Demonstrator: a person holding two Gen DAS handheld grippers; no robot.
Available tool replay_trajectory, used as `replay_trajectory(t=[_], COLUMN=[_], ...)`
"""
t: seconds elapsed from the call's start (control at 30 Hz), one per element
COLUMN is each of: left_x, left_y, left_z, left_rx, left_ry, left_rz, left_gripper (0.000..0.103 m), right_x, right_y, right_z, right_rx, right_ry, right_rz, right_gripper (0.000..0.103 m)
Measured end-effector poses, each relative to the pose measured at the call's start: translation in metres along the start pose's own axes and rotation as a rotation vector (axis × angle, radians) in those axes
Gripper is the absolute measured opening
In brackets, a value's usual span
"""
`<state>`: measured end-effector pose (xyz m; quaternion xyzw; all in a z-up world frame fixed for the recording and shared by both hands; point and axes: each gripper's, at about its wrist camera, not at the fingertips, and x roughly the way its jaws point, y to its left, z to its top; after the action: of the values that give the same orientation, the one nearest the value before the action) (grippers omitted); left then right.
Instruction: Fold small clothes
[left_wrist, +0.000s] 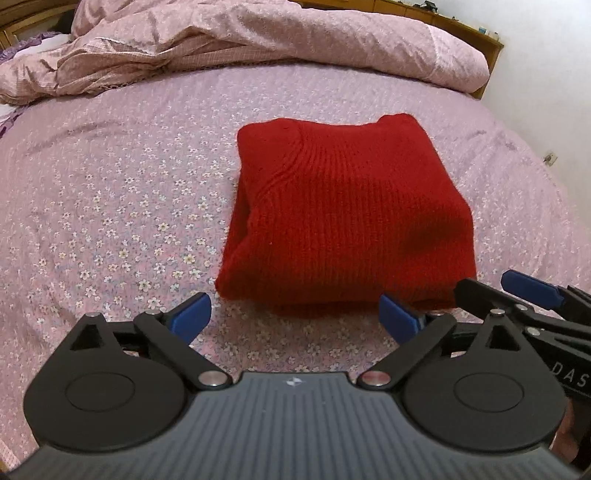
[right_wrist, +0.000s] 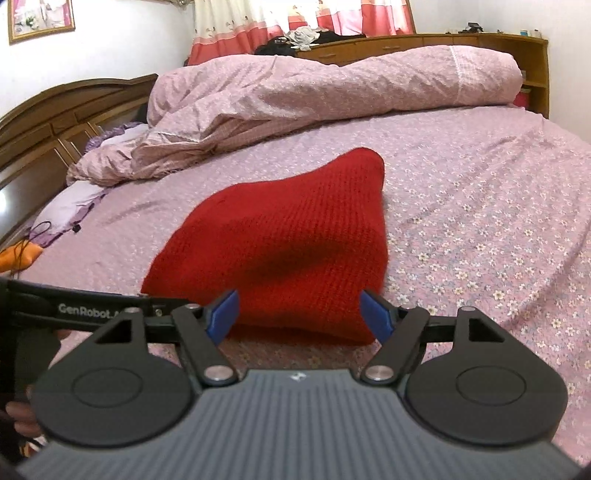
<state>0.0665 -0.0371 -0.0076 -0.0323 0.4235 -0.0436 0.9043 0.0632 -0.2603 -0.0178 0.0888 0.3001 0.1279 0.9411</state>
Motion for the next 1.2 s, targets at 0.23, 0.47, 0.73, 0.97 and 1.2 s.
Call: replay_trajectory(t=[0.23,0.47,0.73,0.97,1.2], left_x=[0.0034,0.0064,0.0062,0.0060,0.0060], left_y=[-0.0019,-0.0009,-0.0008,-0.0007,-0.0003], left_z=[0.0000,-0.0003,-0.0009,-0.0010,-0.0010], left_rx=[0.007,0.002,0.000,0.000,0.001], left_ry=[0.015,0.025,0.027,0.028,0.027], left_rz=[0.014,0.021,0.023,0.024,0.026], left_gripper=[0.099,0.099,0.099,0.099,0.099], right_x=[0.0051,0.0083,0.0083,0.0087,0.0087], right_y=[-0.0035,-0.0035,-0.0027,-0.0042,-0.0043], right_z=[-0.0037,-0.0052,-0.0052,-0.0052,-0.0050], right_rx=[0.023,0.035,0.035,0.039,0.039], right_ry=[0.026,0.046,0.048,0.050,0.050], right_rz=[-0.019,-0.022,-0.019,-0.019,-0.019], right_gripper=[0.074,0.074,0.075,0.075,0.075])
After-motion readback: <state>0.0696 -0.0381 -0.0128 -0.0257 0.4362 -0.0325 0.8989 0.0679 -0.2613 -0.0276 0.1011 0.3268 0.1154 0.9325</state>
